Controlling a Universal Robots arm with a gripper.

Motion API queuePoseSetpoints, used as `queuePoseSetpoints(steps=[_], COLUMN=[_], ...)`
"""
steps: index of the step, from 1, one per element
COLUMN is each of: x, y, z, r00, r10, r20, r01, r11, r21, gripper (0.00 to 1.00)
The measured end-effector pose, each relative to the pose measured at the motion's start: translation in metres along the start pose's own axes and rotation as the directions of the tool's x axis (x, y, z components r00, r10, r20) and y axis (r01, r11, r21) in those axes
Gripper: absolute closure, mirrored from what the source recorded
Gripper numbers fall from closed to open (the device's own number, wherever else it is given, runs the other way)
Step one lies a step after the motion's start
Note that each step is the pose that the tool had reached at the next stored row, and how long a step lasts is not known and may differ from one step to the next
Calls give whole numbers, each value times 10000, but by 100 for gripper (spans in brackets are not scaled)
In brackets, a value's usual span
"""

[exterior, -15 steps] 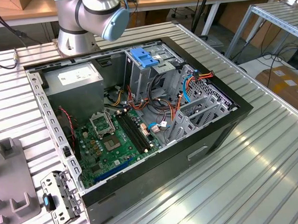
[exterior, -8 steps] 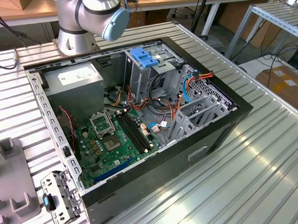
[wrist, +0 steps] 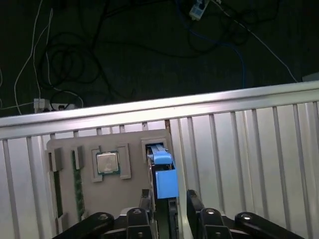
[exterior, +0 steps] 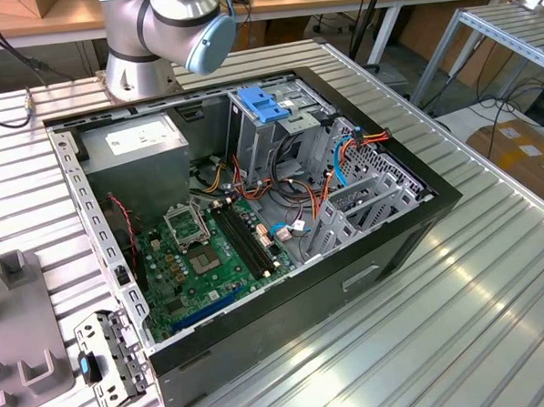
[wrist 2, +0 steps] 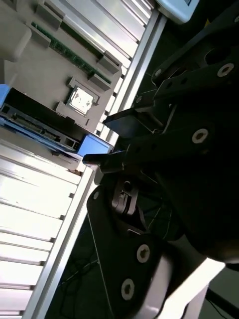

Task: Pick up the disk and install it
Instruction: 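Pick up the disk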

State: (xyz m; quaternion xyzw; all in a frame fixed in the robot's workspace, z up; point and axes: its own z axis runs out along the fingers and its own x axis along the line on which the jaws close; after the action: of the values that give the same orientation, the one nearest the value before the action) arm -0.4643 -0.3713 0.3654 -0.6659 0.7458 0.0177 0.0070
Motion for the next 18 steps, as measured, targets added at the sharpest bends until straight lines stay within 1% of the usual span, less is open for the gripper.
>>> queuePoseSetpoints(steps=[1,2,5,6,11,13,17,18], x=[0,1,2,4,10,16,29,31], y=[0,0,0,1,8,19,46,46], z=[8,22,66,90,177,214,303,339], r00=[10000,9999,9993,9988,9960,9946,9939,9939], r10=[-60,-156,-381,-492,-896,-1034,-1102,-1101], r20=[-4,-11,-17,-19,-25,-27,-27,-28], r01=[60,156,381,492,896,1034,1102,1101], r11=[10000,9999,9993,9988,9960,9946,9939,9939], r21=[7,13,8,4,-10,-15,-16,-17], gripper=[58,51,50,44,44,44,44,44])
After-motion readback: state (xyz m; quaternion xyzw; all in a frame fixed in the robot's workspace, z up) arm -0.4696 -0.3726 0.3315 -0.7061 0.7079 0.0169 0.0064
